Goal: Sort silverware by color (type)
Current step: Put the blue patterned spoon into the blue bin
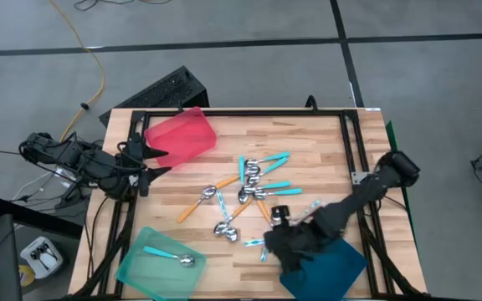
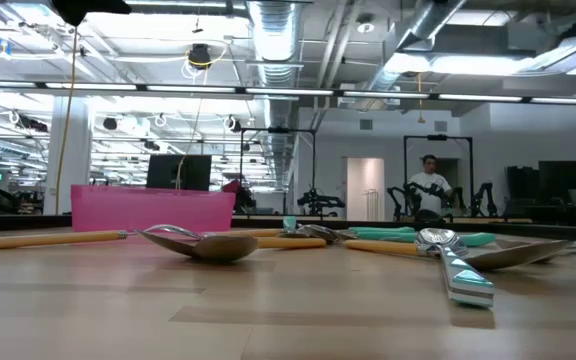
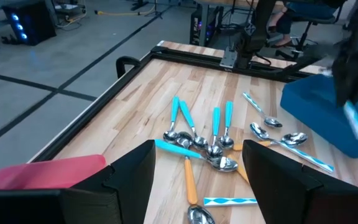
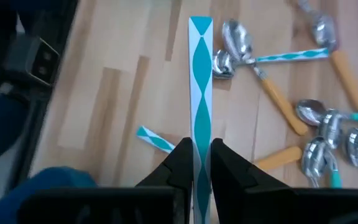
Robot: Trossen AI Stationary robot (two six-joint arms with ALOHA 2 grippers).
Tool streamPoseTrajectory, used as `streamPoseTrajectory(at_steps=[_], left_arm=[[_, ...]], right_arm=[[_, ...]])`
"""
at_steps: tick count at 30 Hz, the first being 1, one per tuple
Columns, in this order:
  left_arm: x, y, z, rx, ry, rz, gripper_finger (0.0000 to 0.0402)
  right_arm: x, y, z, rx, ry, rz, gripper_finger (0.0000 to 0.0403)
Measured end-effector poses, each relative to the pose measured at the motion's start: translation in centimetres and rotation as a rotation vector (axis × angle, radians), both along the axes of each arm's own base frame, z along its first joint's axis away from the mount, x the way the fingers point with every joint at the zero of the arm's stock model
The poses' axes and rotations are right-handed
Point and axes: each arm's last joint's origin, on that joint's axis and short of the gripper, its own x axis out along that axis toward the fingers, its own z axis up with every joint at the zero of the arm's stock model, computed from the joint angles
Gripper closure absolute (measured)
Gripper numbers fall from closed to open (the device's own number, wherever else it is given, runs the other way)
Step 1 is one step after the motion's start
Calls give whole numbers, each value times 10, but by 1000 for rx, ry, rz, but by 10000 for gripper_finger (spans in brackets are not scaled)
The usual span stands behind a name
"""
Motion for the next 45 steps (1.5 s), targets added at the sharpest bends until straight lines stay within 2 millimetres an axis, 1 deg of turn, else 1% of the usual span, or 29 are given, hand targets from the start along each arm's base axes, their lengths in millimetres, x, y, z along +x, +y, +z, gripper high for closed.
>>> streamPoseTrajectory(at_steps=[3, 7, 9, 13, 16, 19, 27, 32, 40, 42, 45], left_arm=[[0, 0, 0, 1, -1, 0, 175], [0, 0, 0, 0, -1, 0, 175], [0, 0, 0, 0, -1, -1, 175], [0, 0, 0, 1, -2, 2, 175], [0, 0, 0, 7, -4, 16, 175], [0, 1, 0, 11, -6, 26, 175], [0, 1, 0, 11, -7, 27, 175], [0, 1, 0, -1, -11, 32, 175], [0, 1, 1, 5, -15, 48, 175], [0, 1, 1, 7, -16, 53, 175], [0, 1, 1, 6, -16, 54, 175]], right_arm=[[-24, 9, 14, -10, -27, -36, 339], [-49, 21, 22, 35, -28, -82, 339], [-59, 28, 23, 65, -16, -106, 339], [-69, 42, 18, 115, 5, -114, 339], [-73, 52, 10, 134, 46, -130, 339], [-84, 61, 2, 123, 87, -159, 339], [-97, 85, -31, 24, 162, -186, 339], [-106, 95, -42, 12, 178, -218, 339], [-120, 100, -42, 4, 188, -226, 339], [-122, 100, -47, -1, 189, -225, 339], [-121, 98, -63, 11, 192, -227, 339]])
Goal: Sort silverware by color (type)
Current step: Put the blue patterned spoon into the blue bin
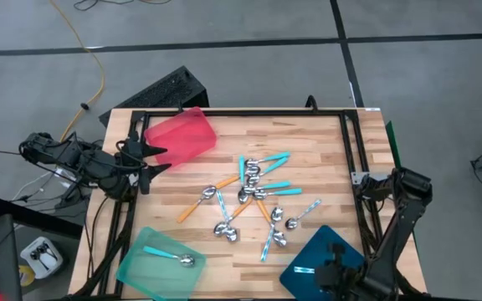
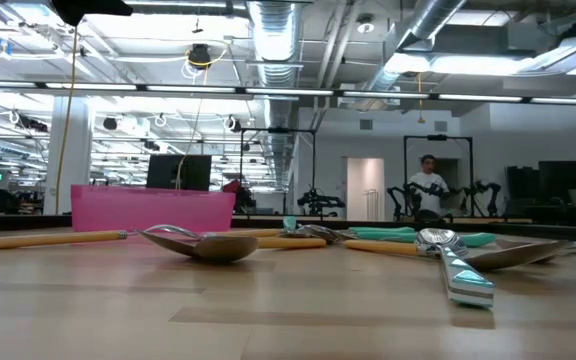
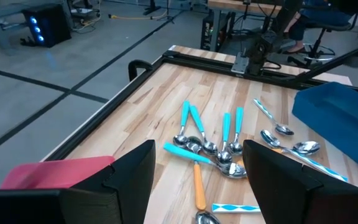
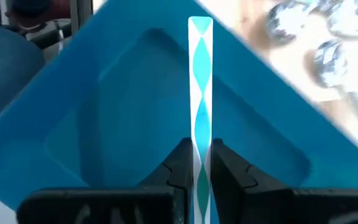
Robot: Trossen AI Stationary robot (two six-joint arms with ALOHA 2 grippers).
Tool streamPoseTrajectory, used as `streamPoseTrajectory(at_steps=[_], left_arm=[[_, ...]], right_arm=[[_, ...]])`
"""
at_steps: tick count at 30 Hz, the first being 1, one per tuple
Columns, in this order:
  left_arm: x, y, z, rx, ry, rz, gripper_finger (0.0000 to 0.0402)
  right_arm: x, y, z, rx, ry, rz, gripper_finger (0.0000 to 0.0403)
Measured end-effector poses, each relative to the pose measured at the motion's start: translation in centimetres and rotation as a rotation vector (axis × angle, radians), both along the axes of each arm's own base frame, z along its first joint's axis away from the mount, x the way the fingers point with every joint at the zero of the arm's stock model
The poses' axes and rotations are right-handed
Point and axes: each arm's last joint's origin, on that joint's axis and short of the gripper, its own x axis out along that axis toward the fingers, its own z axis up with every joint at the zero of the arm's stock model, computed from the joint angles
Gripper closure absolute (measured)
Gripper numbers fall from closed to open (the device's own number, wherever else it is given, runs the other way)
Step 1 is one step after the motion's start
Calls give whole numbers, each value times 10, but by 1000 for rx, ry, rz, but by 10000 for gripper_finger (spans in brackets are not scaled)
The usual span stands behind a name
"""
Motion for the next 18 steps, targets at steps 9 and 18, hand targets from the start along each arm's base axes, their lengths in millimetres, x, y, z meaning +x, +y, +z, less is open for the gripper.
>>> streamPoseTrajectory(at_steps=[9, 18], left_arm=[[0, 0, 0, 0, 0, 1, 175], [3, -1, -1, -1, 8, 5, 175]], right_arm=[[-3, -2, -19, 25, 33, -4, 339], [-8, -1, -20, -5, 2, -5, 339]])
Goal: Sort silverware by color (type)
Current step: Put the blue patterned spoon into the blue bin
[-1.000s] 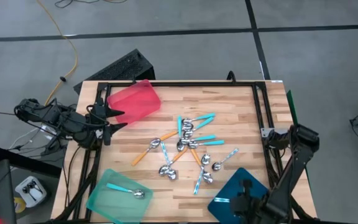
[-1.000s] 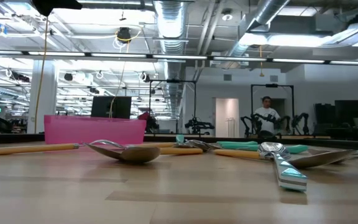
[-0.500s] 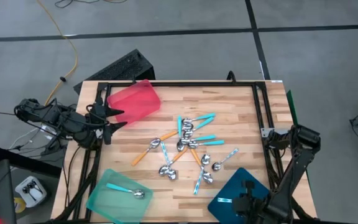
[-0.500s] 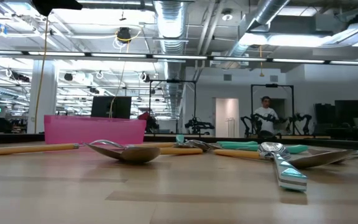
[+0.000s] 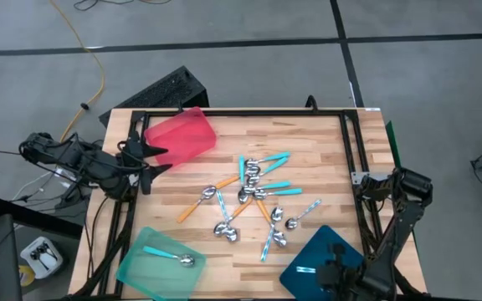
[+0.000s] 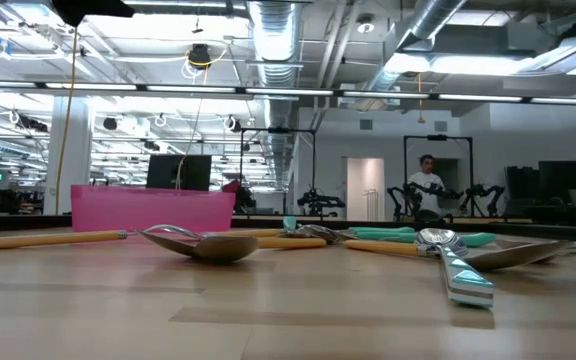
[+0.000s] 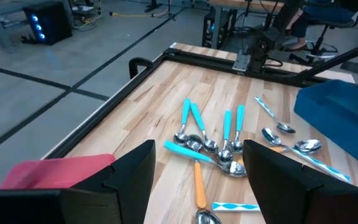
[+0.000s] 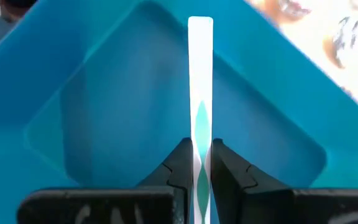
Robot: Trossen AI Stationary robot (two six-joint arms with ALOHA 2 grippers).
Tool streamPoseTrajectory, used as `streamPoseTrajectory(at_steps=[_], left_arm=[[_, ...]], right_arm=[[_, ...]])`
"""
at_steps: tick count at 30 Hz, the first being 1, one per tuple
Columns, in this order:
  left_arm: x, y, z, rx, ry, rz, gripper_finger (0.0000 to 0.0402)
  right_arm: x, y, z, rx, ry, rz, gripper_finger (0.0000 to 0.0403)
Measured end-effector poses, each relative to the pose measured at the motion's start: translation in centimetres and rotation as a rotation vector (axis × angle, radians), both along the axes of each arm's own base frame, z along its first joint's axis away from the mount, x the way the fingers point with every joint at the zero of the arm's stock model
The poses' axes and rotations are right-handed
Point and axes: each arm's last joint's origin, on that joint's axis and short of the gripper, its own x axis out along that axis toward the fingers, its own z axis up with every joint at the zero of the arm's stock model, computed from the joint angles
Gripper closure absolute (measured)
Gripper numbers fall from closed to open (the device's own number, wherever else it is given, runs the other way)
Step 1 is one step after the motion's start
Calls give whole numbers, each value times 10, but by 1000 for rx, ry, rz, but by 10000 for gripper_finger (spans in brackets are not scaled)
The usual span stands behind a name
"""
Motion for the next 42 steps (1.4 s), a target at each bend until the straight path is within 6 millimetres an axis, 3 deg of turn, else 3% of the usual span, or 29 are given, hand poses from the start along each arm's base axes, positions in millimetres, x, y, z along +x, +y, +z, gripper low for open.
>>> streamPoseTrajectory(at_steps=[7, 15, 23, 42], left_arm=[[2, -1, -1, 4, 10, 0, 175], [2, 0, -1, 15, 5, 21, 175], [2, 0, 0, 25, 2, 41, 175], [3, 0, -1, 27, 4, 43, 175]], right_arm=[[-3, -8, -29, 13, -4, -16, 339], [-8, -10, -39, 18, 20, -6, 339], [-14, -19, -64, 58, 28, -56, 339], [-30, -25, -68, 38, 47, -240, 328]])
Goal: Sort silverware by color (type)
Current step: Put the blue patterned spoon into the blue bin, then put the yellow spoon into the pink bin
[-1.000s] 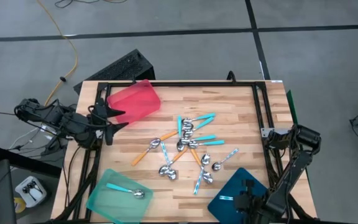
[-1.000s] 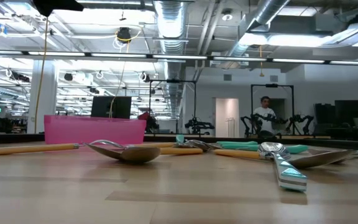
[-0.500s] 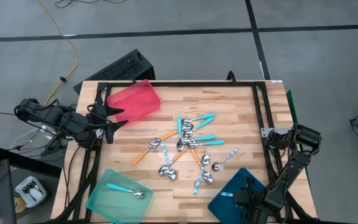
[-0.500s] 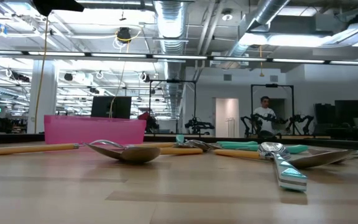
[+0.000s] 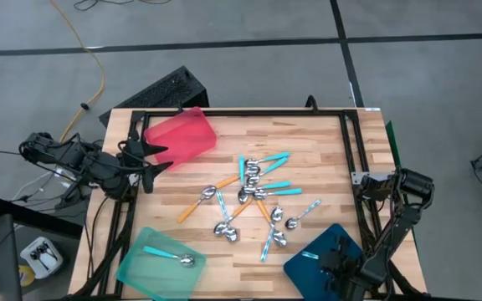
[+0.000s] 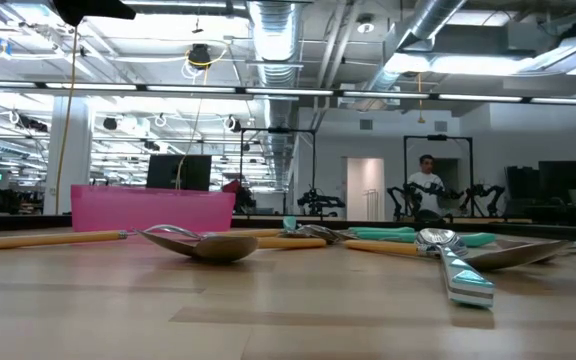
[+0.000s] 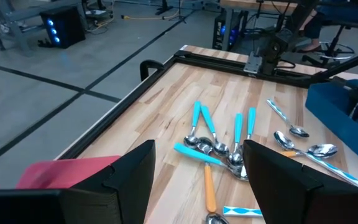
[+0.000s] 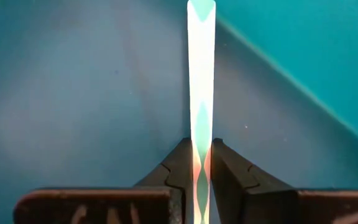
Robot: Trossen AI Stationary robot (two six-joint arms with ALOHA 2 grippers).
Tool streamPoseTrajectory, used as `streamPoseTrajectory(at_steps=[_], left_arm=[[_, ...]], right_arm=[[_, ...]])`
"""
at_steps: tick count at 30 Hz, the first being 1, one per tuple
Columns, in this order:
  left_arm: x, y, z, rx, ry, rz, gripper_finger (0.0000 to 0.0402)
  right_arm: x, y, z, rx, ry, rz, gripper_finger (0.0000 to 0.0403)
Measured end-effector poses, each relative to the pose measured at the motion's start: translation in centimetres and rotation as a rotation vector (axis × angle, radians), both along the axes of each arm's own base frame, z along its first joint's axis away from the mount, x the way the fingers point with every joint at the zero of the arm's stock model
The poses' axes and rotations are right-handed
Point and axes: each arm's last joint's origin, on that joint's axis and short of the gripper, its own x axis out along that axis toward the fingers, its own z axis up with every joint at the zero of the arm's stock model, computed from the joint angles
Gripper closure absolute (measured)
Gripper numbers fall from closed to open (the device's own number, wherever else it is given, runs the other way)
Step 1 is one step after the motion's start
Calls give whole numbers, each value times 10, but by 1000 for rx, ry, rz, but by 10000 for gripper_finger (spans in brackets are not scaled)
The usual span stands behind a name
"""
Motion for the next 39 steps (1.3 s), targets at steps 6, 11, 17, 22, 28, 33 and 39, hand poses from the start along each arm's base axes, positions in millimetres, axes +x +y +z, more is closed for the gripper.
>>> streamPoseTrajectory(at_steps=[6, 11, 17, 22, 28, 33, 39], left_arm=[[0, 0, 0, 0, 0, 0, 175], [0, 0, 0, 0, 0, 0, 175], [0, 0, 0, 0, 1, 0, 175], [0, 0, 0, 0, 0, 0, 175], [0, 0, 0, 0, 0, -1, 175], [0, 0, 0, -3, 2, -6, 175], [0, 0, 0, -2, 3, -6, 175]], right_arm=[[-3, -7, 0, -34, 17, -107, 302], [-3, -8, 0, -48, 23, -124, 267], [-1, -9, 1, -44, 23, -131, 219], [1, -5, 8, -14, 10, -131, 192], [3, -6, 24, 22, -6, -137, 184], [10, -10, 50, 82, -81, -135, 184], [29, -27, 96, 105, -281, -104, 184]])
